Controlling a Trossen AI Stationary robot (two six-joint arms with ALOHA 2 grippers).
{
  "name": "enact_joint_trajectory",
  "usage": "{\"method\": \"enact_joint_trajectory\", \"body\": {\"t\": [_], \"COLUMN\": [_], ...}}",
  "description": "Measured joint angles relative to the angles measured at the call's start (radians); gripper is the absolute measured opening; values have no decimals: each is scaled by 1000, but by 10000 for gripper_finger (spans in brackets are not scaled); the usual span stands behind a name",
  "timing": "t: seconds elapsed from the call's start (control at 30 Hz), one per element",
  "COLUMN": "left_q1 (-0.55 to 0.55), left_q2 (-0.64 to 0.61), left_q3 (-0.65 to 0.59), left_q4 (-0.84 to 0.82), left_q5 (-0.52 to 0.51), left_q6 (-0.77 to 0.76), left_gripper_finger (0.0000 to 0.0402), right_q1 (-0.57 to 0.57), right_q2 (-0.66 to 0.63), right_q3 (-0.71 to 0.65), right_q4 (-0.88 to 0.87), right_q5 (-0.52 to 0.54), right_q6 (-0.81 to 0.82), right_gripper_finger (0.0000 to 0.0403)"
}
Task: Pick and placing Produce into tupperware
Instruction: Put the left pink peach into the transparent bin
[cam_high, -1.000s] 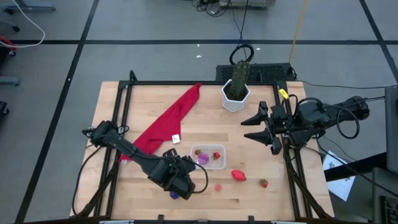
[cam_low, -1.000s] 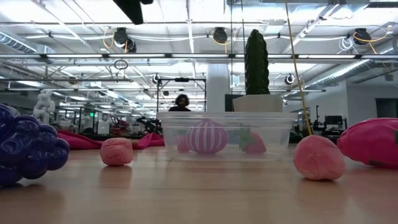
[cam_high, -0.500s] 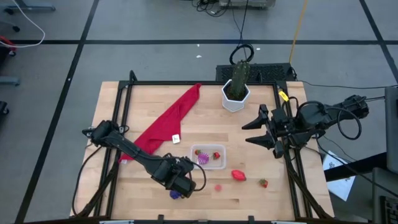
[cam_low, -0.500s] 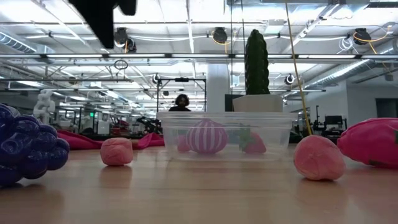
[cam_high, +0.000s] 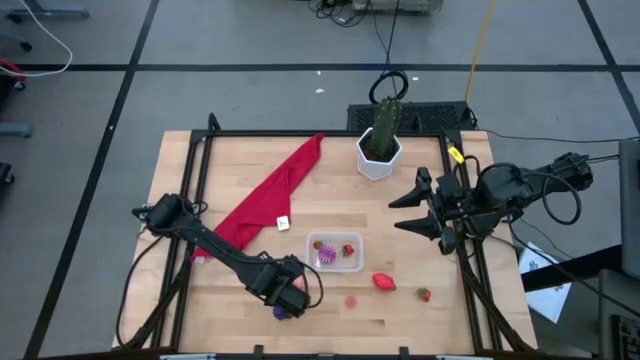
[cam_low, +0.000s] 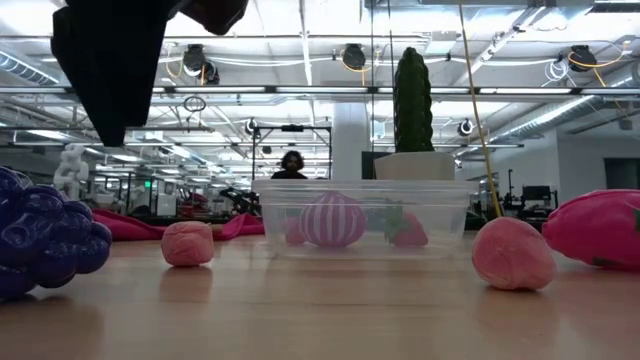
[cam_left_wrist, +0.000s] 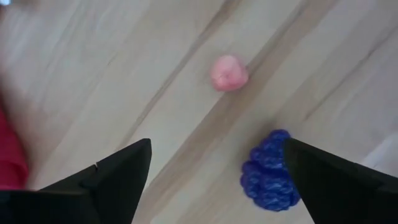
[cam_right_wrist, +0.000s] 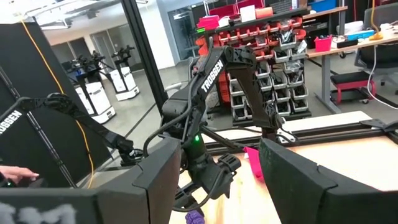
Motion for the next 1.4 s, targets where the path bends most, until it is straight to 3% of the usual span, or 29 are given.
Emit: {"method": "enact_joint_trajectory", "body": {"t": [0.27, 0.47, 1.17, 1.4], "left_q1": [9, 34, 68, 83], "left_q2": [0, 19, 24, 24], "left_q3": [-1, -3, -176, -217], "left_q4": [3, 93, 330, 340], "left_q5": [-72, -98, 9, 20], "left_q6": [41, 123, 113, 107], "left_gripper_finger": [365, 365, 365, 365], "right_q1": [0, 0, 0, 0], "right_q2": [1, 1, 1, 1], "right_q3": [0, 0, 0, 0], "right_q4": [0, 0, -1, 0], "right_q5": [0, 0, 0, 0], "right_q6": [-11, -19, -36, -37], "right_gripper_finger": [208, 208, 208, 208]}}
